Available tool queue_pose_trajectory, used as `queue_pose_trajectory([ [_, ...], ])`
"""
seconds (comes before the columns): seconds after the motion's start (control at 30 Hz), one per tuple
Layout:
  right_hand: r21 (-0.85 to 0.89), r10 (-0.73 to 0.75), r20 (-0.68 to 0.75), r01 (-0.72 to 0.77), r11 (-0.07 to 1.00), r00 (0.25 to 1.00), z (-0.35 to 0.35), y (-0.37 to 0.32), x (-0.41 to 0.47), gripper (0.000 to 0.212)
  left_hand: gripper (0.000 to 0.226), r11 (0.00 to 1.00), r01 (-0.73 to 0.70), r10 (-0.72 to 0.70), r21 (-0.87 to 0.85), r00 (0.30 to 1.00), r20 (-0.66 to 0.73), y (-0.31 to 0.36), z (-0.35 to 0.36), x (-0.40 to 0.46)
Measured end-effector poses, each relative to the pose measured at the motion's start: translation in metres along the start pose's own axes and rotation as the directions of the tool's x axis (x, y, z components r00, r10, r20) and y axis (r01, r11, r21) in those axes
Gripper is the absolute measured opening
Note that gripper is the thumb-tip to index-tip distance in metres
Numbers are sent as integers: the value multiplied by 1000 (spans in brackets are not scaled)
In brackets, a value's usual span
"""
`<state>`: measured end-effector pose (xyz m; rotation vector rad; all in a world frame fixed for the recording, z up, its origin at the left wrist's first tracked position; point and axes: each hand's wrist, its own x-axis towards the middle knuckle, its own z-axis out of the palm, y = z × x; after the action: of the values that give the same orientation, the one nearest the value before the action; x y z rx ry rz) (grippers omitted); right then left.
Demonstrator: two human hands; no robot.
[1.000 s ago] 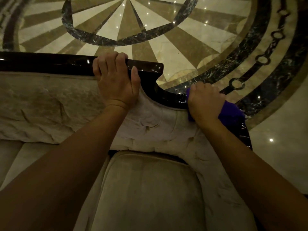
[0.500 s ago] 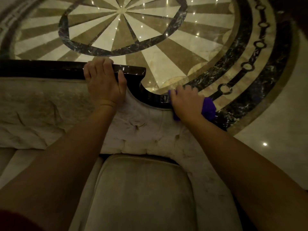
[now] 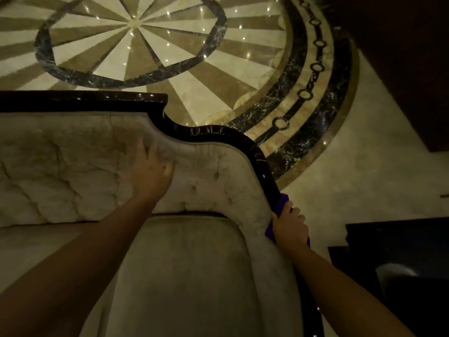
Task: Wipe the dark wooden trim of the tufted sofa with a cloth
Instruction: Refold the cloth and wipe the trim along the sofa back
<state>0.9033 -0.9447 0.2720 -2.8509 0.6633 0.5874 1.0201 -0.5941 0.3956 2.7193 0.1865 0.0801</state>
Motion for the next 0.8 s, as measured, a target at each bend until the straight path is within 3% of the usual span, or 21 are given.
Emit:
queue_pose_trajectory([
  [0.07,-40,-10,73,13,999,997,-8,14,-5,67,62,988,119,-94,-100,970,225,17,14,-28],
  [0.17,-150,17,293,28,988,956,-29,44,-21,60,47,970,168,-51,-176,847,528,47,23,-82],
  [0.23,-175,59,447,23,984,893,-40,66,-39,65,37,918,249,-20,-308,805,593,62,21,-122],
  [0.3,-129,68,480,-7,992,875,-48,79,-57,70,14,843,321,-3,-432,805,594,67,16,-161],
  [0.43,148,-98,391,43,988,915,-93,57,-100,69,7,777,346,79,-526,775,627,71,-1,-207],
  [0.53,376,-254,220,158,913,942,-137,21,-144,56,34,671,417,105,-613,765,635,85,-31,-215],
  [0.63,482,-396,32,333,811,918,-173,-15,-196,56,65,540,429,309,-725,700,644,97,-73,-219],
  [0.7,539,-429,-50,386,749,902,-188,-35,-228,65,57,503,382,437,-775,662,609,100,-100,-227],
  [0.8,655,-407,-89,361,664,909,-204,-55,-266,68,54,499,212,439,-840,773,457,97,-129,-244],
])
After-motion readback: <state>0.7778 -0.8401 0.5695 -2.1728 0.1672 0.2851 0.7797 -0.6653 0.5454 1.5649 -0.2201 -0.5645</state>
